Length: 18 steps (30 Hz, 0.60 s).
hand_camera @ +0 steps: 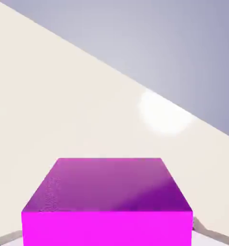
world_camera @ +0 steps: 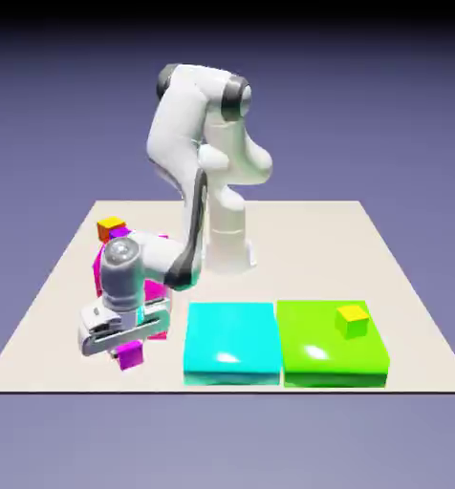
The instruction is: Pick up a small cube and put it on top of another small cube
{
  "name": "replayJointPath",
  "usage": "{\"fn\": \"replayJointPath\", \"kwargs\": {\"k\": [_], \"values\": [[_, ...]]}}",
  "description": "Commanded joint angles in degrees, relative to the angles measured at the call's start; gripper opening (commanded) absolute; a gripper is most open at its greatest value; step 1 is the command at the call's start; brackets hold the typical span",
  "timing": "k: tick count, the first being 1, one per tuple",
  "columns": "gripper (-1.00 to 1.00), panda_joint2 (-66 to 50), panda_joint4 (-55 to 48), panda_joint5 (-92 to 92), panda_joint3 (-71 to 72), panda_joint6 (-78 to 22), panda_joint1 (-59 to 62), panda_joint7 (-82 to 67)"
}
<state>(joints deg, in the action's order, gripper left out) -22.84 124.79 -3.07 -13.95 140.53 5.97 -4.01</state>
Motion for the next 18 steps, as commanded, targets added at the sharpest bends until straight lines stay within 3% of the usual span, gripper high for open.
{"fn": "replayJointPath", "kwargs": {"k": [1,13,15,18], "values": [[-1.00,1.1,-0.2,-0.6,2.0,-1.4,-2.1,1.0],[-1.00,14.1,-3.2,-6.9,26.3,-18.1,-27.0,11.9],[-1.00,14.5,-3.3,-7.1,27.2,-18.7,-27.9,12.3],[-1.00,9.9,-0.2,-9.4,26.2,-11.3,-28.0,14.0]]}}
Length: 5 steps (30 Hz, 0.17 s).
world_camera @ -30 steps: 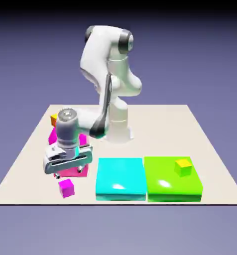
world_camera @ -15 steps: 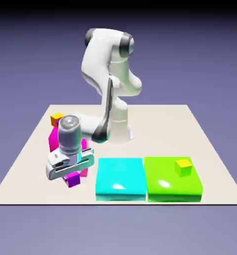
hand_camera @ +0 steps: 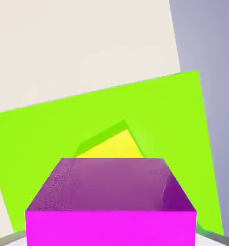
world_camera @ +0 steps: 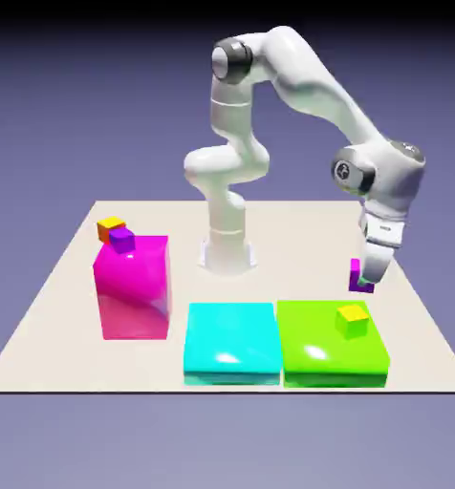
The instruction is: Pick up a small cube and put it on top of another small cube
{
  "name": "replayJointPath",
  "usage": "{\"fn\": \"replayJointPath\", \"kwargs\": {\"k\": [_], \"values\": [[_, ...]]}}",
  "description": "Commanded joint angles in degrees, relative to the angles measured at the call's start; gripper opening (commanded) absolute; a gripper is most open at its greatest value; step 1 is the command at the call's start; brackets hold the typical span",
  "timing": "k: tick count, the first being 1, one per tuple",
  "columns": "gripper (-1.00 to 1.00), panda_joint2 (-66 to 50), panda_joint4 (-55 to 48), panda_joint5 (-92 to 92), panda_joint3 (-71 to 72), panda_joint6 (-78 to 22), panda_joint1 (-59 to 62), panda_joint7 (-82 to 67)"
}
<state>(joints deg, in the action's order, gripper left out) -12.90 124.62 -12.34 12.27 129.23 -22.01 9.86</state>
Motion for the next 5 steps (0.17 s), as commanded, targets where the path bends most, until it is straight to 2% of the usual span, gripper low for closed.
{"fn": "replayJointPath", "kwargs": {"k": [1,2,5], "values": [[-1.00,-1.1,0.8,-0.7,-0.2,1.9,0.0,0.5],[1.00,-1.1,0.8,-0.7,-0.2,1.9,0.0,0.5],[1.00,1.9,-1.3,0.8,0.4,-3.1,0.0,-0.6]]}}
